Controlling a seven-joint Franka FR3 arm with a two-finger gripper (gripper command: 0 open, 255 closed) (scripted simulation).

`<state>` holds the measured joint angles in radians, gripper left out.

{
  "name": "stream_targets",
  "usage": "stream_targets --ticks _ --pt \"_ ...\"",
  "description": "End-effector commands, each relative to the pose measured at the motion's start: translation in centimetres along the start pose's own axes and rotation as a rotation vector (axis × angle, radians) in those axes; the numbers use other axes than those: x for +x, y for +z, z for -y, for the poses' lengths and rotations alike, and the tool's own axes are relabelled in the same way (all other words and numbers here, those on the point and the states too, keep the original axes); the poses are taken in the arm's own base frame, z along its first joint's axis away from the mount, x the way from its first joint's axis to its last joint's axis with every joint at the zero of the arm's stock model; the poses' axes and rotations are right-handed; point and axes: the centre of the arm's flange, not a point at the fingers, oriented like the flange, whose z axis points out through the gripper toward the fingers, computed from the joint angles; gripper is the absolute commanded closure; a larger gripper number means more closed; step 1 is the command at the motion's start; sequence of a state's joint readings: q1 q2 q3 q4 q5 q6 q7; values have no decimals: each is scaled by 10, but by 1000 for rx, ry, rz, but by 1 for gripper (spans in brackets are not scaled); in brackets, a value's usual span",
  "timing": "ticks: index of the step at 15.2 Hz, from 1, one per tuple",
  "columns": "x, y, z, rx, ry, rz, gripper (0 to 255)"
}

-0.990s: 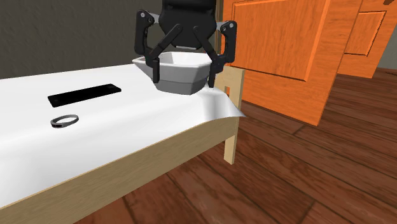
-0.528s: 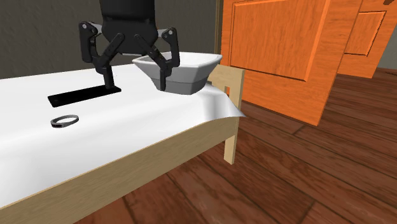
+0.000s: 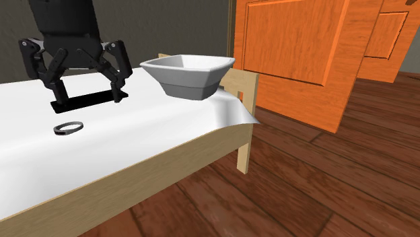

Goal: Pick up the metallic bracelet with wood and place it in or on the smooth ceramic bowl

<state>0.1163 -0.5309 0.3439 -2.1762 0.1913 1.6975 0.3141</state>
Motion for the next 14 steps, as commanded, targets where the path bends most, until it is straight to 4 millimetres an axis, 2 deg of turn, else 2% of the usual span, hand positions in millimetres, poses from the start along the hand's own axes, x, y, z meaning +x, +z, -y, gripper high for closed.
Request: stream_targets --ticks 1,5,12,14 --pt "4 8 26 -9 -8 5 0" --pt "13 20 76 -27 -24 14 0" --pt "13 57 75 -27 -24 14 0" --pt "12 60 75 -27 -24 14 0"
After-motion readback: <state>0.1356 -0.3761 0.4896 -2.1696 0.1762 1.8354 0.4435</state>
